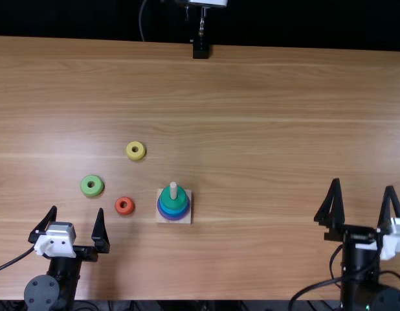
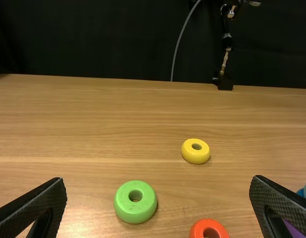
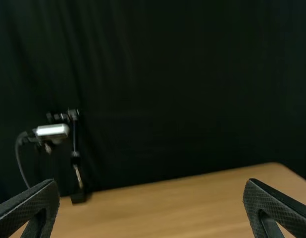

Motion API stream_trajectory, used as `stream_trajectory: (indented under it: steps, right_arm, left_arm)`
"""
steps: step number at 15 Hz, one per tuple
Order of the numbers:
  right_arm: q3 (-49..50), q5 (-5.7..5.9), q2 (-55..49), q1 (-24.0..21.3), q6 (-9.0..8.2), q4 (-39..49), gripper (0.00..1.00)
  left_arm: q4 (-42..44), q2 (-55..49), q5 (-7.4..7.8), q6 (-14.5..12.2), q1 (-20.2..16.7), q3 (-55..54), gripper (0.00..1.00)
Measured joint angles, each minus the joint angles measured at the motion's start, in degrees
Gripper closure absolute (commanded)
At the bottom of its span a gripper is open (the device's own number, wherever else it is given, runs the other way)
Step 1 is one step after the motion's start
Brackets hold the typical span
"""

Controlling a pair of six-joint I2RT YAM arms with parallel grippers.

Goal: Build the Hanoi tower: stack the rings onto the peg from bottom to top in this color order: purple, dark blue, light blue, dark green, light green, yellow, orange.

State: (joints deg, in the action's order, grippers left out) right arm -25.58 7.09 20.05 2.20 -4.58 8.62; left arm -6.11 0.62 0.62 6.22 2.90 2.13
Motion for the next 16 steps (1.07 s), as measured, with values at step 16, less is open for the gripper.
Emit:
stream_trajectory:
  steps: [16]
  right_arm:
    - [21.42,-0.70,-19.67,-0.48,0.04,0.90,0.00]
  left_arm:
    - [0.04,0.00,0.04,-0.02,0.00,-0.02,0.00]
